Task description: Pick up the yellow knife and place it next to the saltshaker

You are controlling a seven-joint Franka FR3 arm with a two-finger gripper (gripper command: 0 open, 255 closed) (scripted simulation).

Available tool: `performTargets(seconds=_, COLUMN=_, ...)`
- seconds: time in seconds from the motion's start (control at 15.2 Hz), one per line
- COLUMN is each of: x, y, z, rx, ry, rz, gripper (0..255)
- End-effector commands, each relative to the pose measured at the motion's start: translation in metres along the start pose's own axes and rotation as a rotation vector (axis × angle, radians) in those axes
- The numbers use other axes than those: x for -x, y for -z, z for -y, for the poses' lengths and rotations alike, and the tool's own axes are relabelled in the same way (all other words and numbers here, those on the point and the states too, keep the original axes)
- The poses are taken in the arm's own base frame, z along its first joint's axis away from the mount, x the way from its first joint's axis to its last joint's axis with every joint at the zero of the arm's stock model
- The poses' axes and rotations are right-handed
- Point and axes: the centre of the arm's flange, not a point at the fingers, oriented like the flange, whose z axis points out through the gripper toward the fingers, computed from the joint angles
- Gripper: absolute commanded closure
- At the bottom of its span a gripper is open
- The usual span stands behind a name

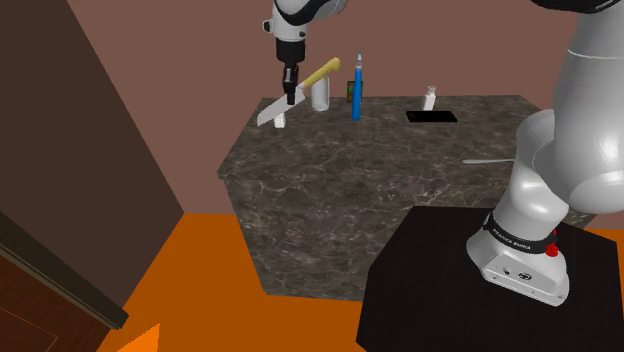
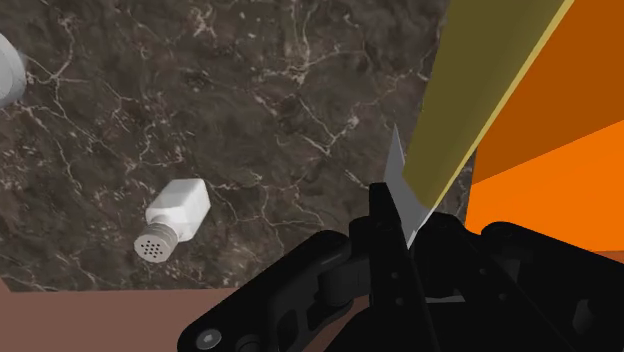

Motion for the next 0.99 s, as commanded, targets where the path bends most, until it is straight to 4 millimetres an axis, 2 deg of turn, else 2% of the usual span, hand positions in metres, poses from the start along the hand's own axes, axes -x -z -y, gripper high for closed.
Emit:
performTargets(seconds=0.0, x=-0.026, y=-0.004, z=0.009, rx=0.000, ry=0.000, rz=0.000, gripper=255)
performTargets(seconds=0.46, x=-0.113, y=-0.013, z=0.031, rx=0.000, ry=0.000, rz=0.000, gripper=255)
performTargets(seconds=0.92, x=-0.110, y=-0.049, z=0.032, rx=0.000, ry=0.000, rz=0.000, gripper=255)
